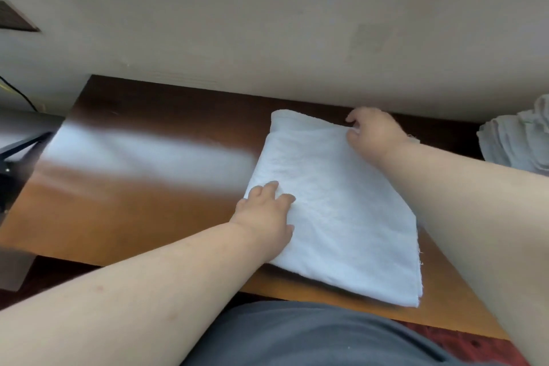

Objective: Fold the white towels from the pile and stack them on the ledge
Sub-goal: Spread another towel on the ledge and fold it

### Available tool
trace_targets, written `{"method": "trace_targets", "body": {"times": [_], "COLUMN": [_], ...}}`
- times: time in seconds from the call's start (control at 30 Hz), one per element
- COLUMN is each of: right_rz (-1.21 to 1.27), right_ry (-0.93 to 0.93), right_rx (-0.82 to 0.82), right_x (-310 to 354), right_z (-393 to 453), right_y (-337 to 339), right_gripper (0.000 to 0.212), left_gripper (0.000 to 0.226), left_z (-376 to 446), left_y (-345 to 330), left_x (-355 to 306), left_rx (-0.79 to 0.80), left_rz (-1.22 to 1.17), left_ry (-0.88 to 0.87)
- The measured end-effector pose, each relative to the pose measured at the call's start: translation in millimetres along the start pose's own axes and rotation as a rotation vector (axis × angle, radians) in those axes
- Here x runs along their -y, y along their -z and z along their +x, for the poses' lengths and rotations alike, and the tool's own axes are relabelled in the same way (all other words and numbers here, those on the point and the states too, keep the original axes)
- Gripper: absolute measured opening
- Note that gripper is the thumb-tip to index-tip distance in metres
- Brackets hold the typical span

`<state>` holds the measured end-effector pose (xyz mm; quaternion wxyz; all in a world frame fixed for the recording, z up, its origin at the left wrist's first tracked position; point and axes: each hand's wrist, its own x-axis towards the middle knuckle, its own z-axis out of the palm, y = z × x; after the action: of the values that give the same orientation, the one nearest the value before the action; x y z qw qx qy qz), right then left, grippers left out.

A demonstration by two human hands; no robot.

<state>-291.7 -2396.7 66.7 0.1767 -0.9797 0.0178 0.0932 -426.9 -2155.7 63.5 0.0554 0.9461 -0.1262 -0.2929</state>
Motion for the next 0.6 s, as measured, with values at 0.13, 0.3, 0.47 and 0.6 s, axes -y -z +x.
{"method": "trace_targets", "body": {"times": [0.13, 0.3, 0.47, 0.6], "right_rz": [0.031, -0.144, -0.044, -0.212], "right_ry": [0.199, 0.036, -0.195, -0.206], "right_rx": [0.194, 0.428, 0.41, 0.435], "right_x": [89, 126, 142, 157], "right_z": [11, 30, 48, 63], "right_y": [-26, -40, -39, -34], "right_gripper": [0.033, 0.046, 0.08, 0.05], "left_gripper": [0.069, 0.067, 0.068, 0.067], "left_z": [17, 27, 31, 33], "left_y": [13, 18, 23, 29], "left_x": [31, 63, 83, 95], "left_rx": [0.028, 0.244, 0.348, 0.394], "left_rz": [-0.083, -0.016, 0.028, 0.005], "left_ry": [-0.019, -0.227, -0.369, -0.425]}}
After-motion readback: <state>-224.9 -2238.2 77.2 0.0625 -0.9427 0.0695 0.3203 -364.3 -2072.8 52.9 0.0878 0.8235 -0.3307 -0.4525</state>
